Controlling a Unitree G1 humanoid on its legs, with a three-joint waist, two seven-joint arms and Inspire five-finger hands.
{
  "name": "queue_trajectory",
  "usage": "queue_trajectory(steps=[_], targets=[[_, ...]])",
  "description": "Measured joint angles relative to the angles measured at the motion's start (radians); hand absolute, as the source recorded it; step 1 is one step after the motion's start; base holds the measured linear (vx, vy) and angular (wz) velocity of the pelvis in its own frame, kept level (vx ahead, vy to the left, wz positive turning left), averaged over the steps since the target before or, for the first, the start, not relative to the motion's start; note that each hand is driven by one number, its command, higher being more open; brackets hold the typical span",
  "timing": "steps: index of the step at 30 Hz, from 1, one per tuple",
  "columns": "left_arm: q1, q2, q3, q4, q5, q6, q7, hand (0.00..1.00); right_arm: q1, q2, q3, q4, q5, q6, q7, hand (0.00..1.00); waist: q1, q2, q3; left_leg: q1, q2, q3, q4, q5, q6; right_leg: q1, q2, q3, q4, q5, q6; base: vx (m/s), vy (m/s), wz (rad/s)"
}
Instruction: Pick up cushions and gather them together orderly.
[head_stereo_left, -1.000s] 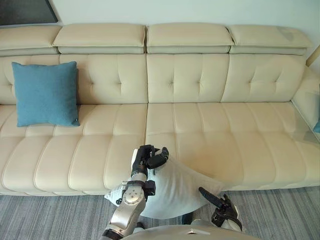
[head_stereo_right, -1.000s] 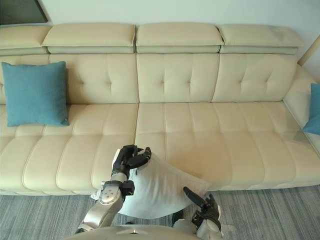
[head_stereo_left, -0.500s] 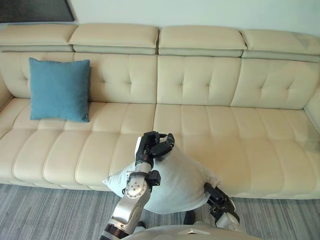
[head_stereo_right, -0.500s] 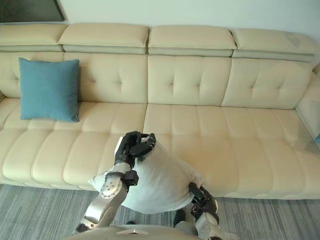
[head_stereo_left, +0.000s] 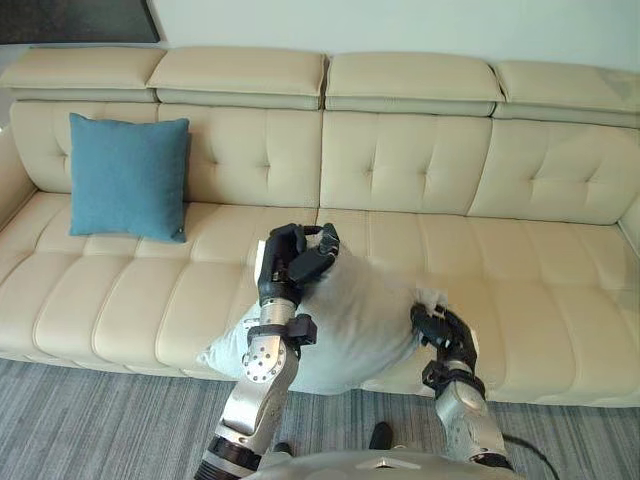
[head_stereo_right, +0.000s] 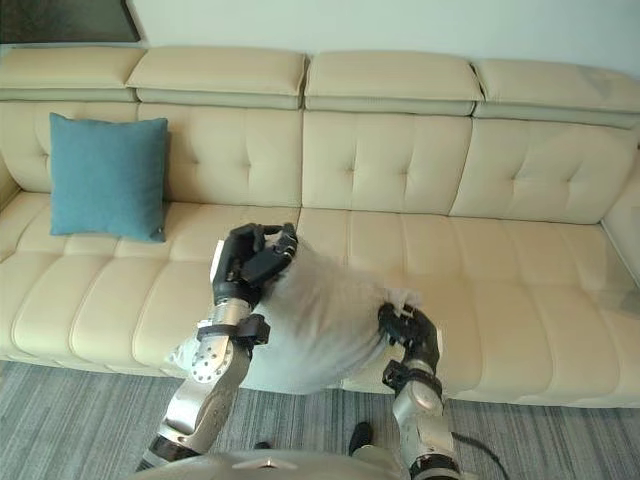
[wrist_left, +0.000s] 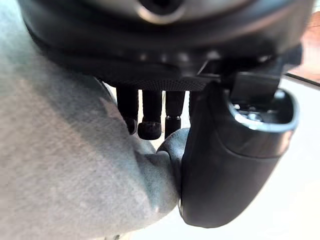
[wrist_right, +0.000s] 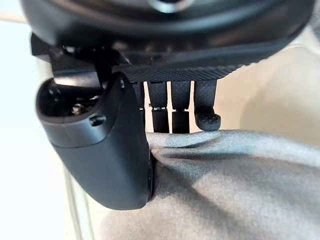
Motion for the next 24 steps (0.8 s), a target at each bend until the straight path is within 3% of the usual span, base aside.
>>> queue_trajectory(steps=[10,12,13,15,16,18,21,24], targets=[[0.014,-0.021,0.096,-0.021,0.018,-0.073,0.004,0.0,0.022,-0.005,0.047,-0.328,-0.35,0.004,-0.029,0.0,0.008,-0.005,-0.001,0.017,0.008,0.063,0.023,-0.028,0.0,-0.021,0.004,0.061,0.012,0.003,-0.003,0.0,0.036,-0.2],[0.03,-0.023,0.098,-0.02,0.018,-0.079,0.004,0.0,0.022,-0.009,0.054,-0.35,-0.386,0.005,-0.032,0.0,0.01,-0.006,0.0,0.006,0.01,0.097,0.044,-0.042,0.003,-0.085,-0.009,0.093,0.108,-0.033,-0.004,0.02,0.1,-0.48],[0.038,-0.026,0.097,-0.014,0.018,-0.079,0.004,0.0,0.023,-0.011,0.055,-0.352,-0.414,0.01,-0.038,0.0,0.004,-0.012,0.007,0.009,0.005,0.11,0.058,-0.052,0.008,-0.138,-0.032,0.111,0.227,-0.077,-0.002,0.02,0.08,-0.26],[0.038,-0.029,0.096,0.01,0.019,-0.078,0.004,0.0,0.024,-0.022,0.056,-0.352,-0.438,0.022,-0.041,0.0,-0.004,-0.014,0.024,0.027,0.004,0.119,0.071,-0.066,0.017,-0.203,-0.063,0.112,0.404,-0.101,-0.013,-0.02,0.086,-0.21],[0.039,-0.02,0.096,0.029,0.02,-0.078,0.004,0.0,0.024,-0.028,0.059,-0.352,-0.455,0.026,-0.041,0.0,-0.01,-0.018,0.043,0.051,-0.002,0.12,0.071,-0.083,0.039,-0.226,-0.086,0.111,0.496,-0.104,-0.018,-0.04,0.057,-0.1],[0.044,-0.005,0.097,0.045,0.021,-0.077,0.004,0.0,0.025,-0.039,0.066,-0.352,-0.465,0.028,-0.042,0.0,-0.023,-0.021,0.052,0.066,-0.011,0.11,0.071,-0.086,0.051,-0.248,-0.102,0.105,0.549,-0.123,-0.009,-0.02,0.022,0.09],[0.07,0.018,0.097,0.058,0.024,-0.075,0.004,0.0,0.025,-0.043,0.081,-0.352,-0.49,0.029,-0.045,0.0,-0.027,-0.044,0.037,0.038,-0.035,0.104,0.071,-0.096,0.038,-0.196,-0.1,0.101,0.415,-0.182,-0.009,0.04,-0.037,0.13],[0.081,0.005,0.094,0.079,0.027,-0.072,0.003,0.0,0.035,-0.06,0.085,-0.356,-0.49,0.031,-0.045,0.0,-0.028,0.011,0.04,0.021,0.01,0.065,0.097,-0.095,0.009,-0.138,-0.053,0.044,0.318,-0.169,-0.002,0.13,-0.082,0.31]])
